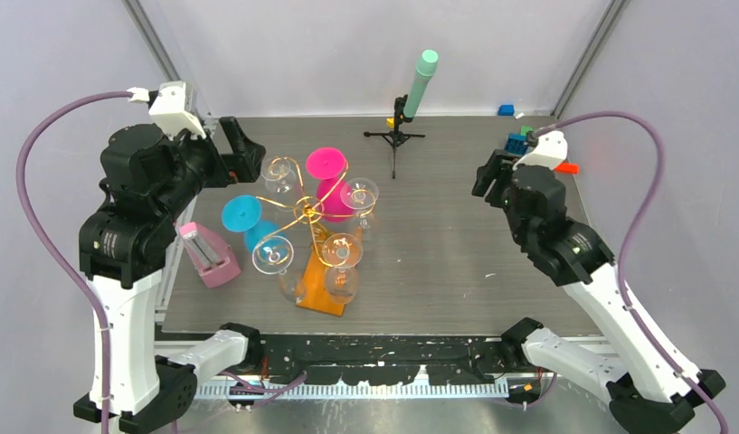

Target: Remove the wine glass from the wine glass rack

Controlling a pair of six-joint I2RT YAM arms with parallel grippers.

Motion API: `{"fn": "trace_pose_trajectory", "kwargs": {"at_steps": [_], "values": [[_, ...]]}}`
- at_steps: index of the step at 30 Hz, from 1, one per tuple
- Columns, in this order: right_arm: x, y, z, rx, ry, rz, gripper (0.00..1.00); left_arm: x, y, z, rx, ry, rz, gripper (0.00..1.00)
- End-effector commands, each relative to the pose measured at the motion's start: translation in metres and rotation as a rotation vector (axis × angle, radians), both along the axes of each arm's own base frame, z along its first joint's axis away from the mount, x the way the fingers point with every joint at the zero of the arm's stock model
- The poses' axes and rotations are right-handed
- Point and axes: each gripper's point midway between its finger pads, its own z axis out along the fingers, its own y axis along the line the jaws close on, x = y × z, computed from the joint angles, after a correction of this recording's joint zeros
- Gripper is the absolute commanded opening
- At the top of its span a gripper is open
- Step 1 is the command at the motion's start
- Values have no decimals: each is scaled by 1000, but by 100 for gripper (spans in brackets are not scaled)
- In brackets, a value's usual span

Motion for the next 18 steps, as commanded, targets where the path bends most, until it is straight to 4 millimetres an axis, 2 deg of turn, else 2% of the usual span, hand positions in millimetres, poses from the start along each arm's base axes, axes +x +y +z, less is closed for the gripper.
{"fn": "trace_pose_trajectory", "kwargs": {"at_steps": [1,6,10,12,14,17,18], "values": [[-13,12,52,167,-106,74,67,1,-4,2,-9,-12,-15,98],[-24,48,81,304,-139,265,67,11,-11,-27,-20,123,-23,98],[-28,70,96,370,-138,370,67,18,10,-42,-49,189,149,98],[-30,82,101,400,-123,417,67,17,16,-39,-72,182,199,98],[-30,94,102,433,-90,461,67,16,13,-34,-85,159,180,98],[-33,126,102,486,2,590,67,12,-7,-21,-48,95,15,98],[-36,132,107,519,16,615,66,11,-9,-15,-53,75,3,98]]}}
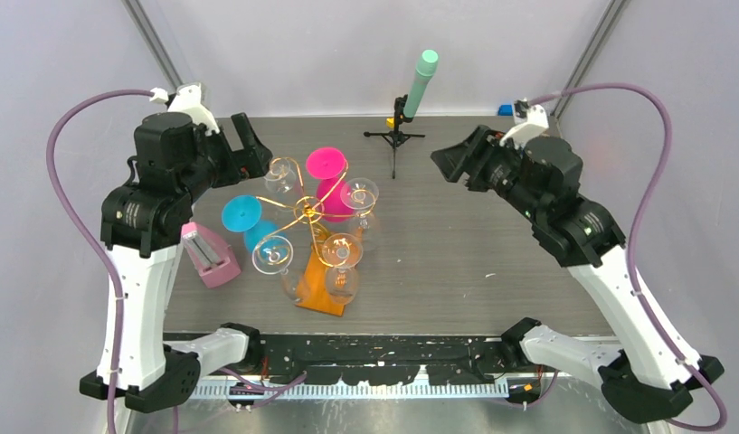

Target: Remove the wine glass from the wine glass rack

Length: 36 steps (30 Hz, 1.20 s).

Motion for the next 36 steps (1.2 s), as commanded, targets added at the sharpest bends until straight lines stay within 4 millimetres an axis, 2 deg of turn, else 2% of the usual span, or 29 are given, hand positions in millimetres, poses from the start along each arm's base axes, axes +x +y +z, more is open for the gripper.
{"fn": "trace_pose_trajectory", "kwargs": {"at_steps": [1,4,7,10,14,20,24,29,36], "values": [[-16,54,19,134,87,266,66,-10,-12,36,-22,-144,-100,98],[-19,77,21,215,169,357,66,-14,-18,57,-52,-223,-132,98],[-17,97,18,288,233,421,66,-17,-42,72,-118,-276,-257,98],[-13,109,8,325,290,437,66,-22,-61,76,-177,-274,-359,98],[-15,126,0,369,343,485,66,-27,-76,77,-222,-266,-442,98],[-21,140,-9,395,387,537,60,-28,-86,73,-261,-236,-486,98],[-23,145,-16,398,413,552,53,-25,-88,67,-272,-207,-488,98],[-22,150,-24,397,444,559,49,-23,-89,61,-279,-171,-484,98],[-25,156,-20,426,458,589,36,-22,-90,59,-281,-163,-484,98]]}}
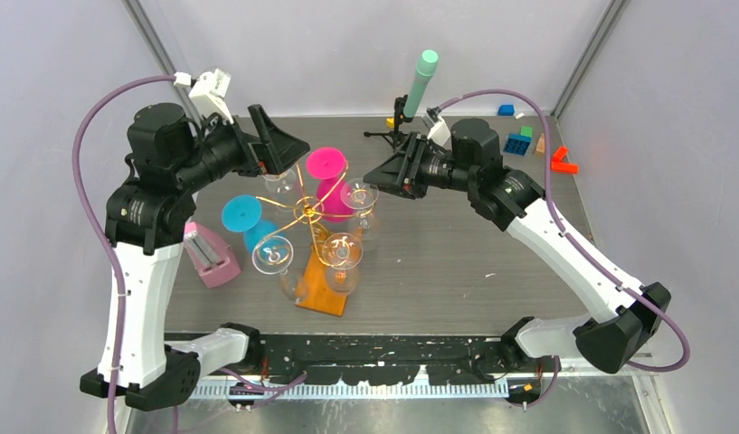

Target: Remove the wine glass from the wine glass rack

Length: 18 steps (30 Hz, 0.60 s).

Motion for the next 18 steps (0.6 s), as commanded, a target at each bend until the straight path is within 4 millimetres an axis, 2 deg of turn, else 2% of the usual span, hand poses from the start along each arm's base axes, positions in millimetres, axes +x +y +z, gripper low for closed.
{"fn": "trace_pose_trajectory", "kwargs": {"at_steps": [1,5,7,13,18], "values": [[-8,8,20,71,-24,49,32,-5,-4,11,-21,-32,-25,98],[-10,9,22,84,-9,56,24,-5,-4,12,-21,-30,-25,98],[-12,9,23,92,-2,65,23,-4,-4,12,-20,-28,-24,98],[-18,11,19,92,31,94,26,-5,-4,12,-22,-26,-26,98],[-17,12,6,62,67,97,28,-5,-4,12,-24,-26,-24,98]]}}
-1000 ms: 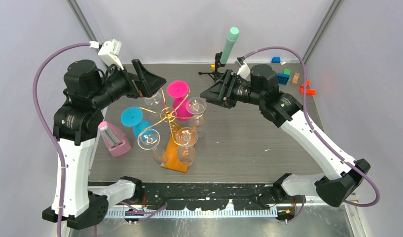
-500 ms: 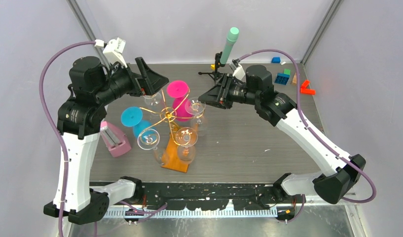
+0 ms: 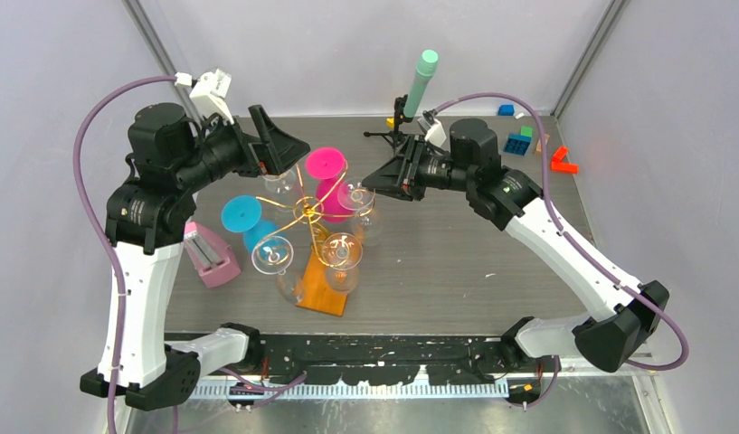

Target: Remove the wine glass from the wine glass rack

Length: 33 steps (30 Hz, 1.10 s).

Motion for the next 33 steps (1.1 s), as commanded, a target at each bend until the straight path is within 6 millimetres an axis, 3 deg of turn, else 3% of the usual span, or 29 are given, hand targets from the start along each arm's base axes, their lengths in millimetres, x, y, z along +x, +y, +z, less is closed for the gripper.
{"fn": "trace_pose_trajectory", "kwargs": {"at_steps": [1,7,12,25,33], "values": [[-7,6,2,21,5,50,28,-5,-3,13,-24,-34,-21,98],[-5,6,-2,16,14,37,21,-4,-3,12,-21,-29,-17,98],[-1,2,-1,7,0,-2,1,-4,-2,11,-19,-28,-14,98],[-13,-18,29,42,-56,-64,0,-4,0,12,-15,-33,-4,98],[-28,-18,32,70,-32,-17,0,-5,0,11,-11,-33,-4,98]]}}
